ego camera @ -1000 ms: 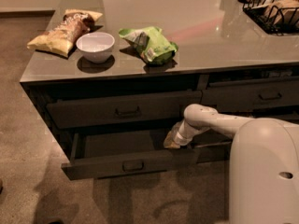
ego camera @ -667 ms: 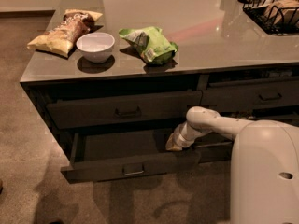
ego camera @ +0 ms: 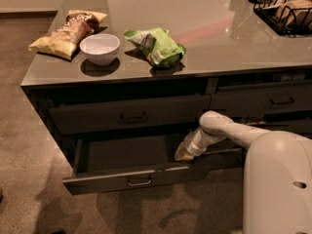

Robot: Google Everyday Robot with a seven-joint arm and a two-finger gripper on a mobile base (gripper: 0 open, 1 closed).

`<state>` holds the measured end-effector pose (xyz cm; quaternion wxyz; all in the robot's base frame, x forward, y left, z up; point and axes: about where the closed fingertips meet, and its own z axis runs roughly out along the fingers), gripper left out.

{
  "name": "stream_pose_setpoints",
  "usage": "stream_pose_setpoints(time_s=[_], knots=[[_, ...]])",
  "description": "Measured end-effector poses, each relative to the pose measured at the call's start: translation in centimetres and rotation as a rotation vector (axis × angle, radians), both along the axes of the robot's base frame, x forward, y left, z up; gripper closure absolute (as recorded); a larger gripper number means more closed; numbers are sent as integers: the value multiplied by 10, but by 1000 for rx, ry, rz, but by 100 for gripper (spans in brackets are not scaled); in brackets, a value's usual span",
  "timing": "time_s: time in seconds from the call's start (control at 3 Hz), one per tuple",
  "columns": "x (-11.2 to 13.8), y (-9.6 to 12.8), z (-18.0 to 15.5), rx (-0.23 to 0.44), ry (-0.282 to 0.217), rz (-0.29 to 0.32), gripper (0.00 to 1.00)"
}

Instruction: Open middle drawer

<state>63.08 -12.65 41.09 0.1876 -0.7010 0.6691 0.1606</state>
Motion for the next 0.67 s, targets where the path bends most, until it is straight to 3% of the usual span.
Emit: stream_pose_setpoints(time_s=[0.33, 0.67], knots=[[-19, 5, -1, 12, 60, 38, 100], [-50, 16, -10, 20, 178, 58, 100]])
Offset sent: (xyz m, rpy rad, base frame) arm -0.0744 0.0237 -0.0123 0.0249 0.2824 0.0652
